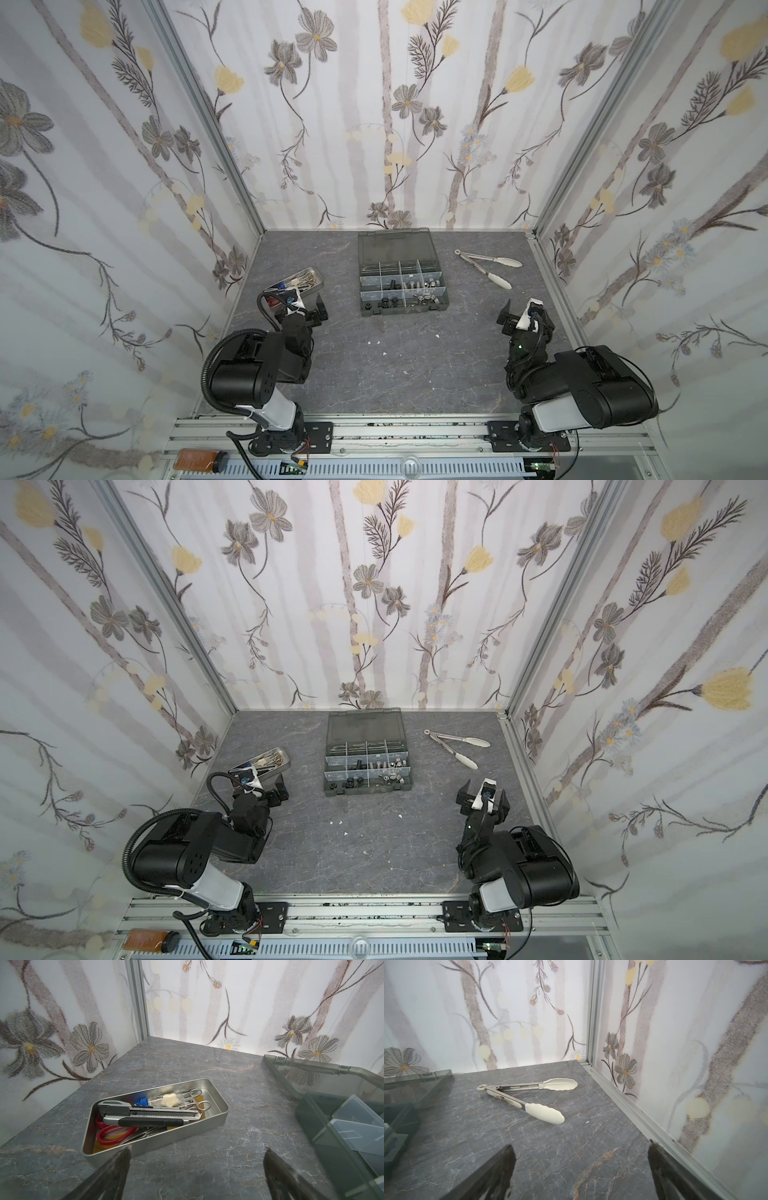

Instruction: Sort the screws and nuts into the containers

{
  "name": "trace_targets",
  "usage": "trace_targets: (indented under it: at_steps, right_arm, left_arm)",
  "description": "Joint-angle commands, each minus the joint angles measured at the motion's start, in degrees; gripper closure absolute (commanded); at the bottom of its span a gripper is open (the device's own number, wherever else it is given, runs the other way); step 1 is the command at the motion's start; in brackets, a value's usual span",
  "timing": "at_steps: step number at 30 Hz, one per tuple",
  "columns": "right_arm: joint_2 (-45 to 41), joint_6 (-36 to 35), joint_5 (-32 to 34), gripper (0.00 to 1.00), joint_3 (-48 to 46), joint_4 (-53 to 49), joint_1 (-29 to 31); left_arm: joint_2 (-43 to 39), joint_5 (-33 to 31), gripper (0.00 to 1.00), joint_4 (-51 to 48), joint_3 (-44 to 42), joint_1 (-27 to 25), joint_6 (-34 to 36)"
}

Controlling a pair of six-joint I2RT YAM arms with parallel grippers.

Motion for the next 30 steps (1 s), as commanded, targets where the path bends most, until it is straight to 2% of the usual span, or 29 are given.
trace_targets:
  at_steps: [1,3,6,9,13,15,18,30]
  right_arm:
    - [1.43,-2.38,-4.22,0.0,-3.47,14.91,0.13]
    - [1.48,-2.68,-5.64,0.0,-4.53,16.4,0.22]
    - [3.16,-3.11,-7.7,0.0,-3.69,16.69,-0.13]
    - [6.42,-3.57,-8.59,0.0,-1.03,15.85,-0.49]
    - [3.76,-1.49,-9.62,0.0,3.25,4.85,-2.23]
    - [2.56,0.39,-11.32,0.0,7.52,-5.84,-3.91]
    - [2.06,4.21,-18.97,0.0,11.74,-15.13,-9.06]
    - [2.21,4.11,-19.52,0.01,10.78,-12.86,-9.1]
  left_arm:
    - [1.28,-4.95,0.0,16.85,-3.76,-1.4,1.45]
    - [2.71,-7.13,0.0,21.38,-5.24,-1.96,1.68]
    - [0.61,-5.81,0.0,9.03,-0.34,-1.62,1.42]
    - [-0.12,1.55,0.0,-1.29,4.33,1.37,-0.06]
    - [-0.14,3.02,0.0,-1.42,4.53,2.12,-0.47]
    - [-0.15,2.85,0.0,-1.35,4.48,2.12,-0.45]
    - [-0.14,2.89,0.0,-1.34,4.52,2.12,-0.43]
    - [-0.13,2.85,0.0,-1.34,4.52,2.12,-0.44]
